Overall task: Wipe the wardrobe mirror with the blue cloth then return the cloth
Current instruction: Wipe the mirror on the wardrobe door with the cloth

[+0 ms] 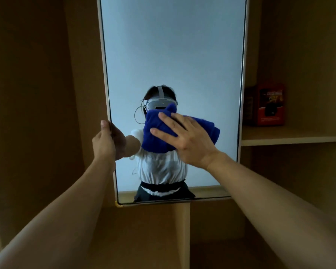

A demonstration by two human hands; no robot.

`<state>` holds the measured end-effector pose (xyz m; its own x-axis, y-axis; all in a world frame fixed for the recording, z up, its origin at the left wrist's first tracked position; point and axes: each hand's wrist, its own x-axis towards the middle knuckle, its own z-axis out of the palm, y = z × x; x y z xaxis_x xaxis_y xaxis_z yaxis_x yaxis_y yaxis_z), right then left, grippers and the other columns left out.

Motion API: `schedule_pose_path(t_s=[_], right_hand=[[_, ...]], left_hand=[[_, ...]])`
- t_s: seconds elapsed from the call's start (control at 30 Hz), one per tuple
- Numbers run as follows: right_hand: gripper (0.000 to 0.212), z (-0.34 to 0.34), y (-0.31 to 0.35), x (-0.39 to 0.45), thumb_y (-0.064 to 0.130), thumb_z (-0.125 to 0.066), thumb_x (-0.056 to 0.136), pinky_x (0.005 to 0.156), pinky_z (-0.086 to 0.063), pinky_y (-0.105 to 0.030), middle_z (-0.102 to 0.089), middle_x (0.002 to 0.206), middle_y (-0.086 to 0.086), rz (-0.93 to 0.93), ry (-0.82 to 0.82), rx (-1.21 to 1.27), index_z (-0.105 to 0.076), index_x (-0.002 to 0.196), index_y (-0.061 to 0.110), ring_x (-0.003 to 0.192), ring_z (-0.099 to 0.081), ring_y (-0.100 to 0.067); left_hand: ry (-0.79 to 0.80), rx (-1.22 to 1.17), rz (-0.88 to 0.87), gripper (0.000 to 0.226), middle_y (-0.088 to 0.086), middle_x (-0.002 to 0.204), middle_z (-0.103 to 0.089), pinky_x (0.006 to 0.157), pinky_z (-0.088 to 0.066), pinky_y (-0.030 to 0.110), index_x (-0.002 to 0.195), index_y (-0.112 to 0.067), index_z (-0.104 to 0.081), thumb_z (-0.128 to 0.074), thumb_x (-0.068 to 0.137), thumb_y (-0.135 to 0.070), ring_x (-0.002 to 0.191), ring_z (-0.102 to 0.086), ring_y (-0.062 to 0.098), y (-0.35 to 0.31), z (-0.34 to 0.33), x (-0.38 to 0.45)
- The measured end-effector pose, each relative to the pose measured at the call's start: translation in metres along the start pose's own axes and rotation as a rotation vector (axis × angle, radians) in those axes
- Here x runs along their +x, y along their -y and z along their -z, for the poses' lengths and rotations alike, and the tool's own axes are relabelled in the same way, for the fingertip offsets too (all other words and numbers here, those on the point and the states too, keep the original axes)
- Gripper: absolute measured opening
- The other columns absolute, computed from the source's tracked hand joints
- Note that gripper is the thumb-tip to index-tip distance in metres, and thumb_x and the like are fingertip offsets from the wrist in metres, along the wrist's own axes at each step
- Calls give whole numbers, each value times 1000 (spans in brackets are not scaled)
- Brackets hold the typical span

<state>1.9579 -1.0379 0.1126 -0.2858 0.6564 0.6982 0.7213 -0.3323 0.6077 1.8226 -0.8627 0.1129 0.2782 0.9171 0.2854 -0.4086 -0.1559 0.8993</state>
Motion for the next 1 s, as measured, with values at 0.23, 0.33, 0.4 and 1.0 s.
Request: schedule_pose_path(t_s=[0.23,0.33,0.4,1.0], right_hand=[[58,19,-31,21,16,-49,88,101,-39,-48,-35,151,-9,135,106,32,-41,143,29,131,-40,-33],[56,36,-62,52,17,-49,89,101,-39,-47,-36,151,-8,128,62,25,-42,142,29,131,-41,-33],[54,49,-85,78,18,-46,89,102,-38,-46,-37,151,-8,120,52,23,-42,142,29,131,-41,-33],[52,128,-214,232,11,-36,93,102,-40,-47,-38,149,-11,146,21,-10,-42,142,28,129,-44,-35]], left_hand=[[-48,10,96,46,3,91,-60,75,-48,33,83,-17,-55,-32,97,-53,85,-60,21,-98,-33,25],[-57,32,106,43,0,79,-57,71,-46,32,77,-19,-52,-31,99,-49,71,-57,15,-133,-46,35],[-62,59,129,40,4,88,-60,78,-49,35,84,-18,-54,-33,98,-50,78,-60,20,-154,-53,45],[-93,82,146,37,6,111,-63,95,-47,39,116,-13,-60,-43,98,-40,103,-60,23,-316,-107,93]])
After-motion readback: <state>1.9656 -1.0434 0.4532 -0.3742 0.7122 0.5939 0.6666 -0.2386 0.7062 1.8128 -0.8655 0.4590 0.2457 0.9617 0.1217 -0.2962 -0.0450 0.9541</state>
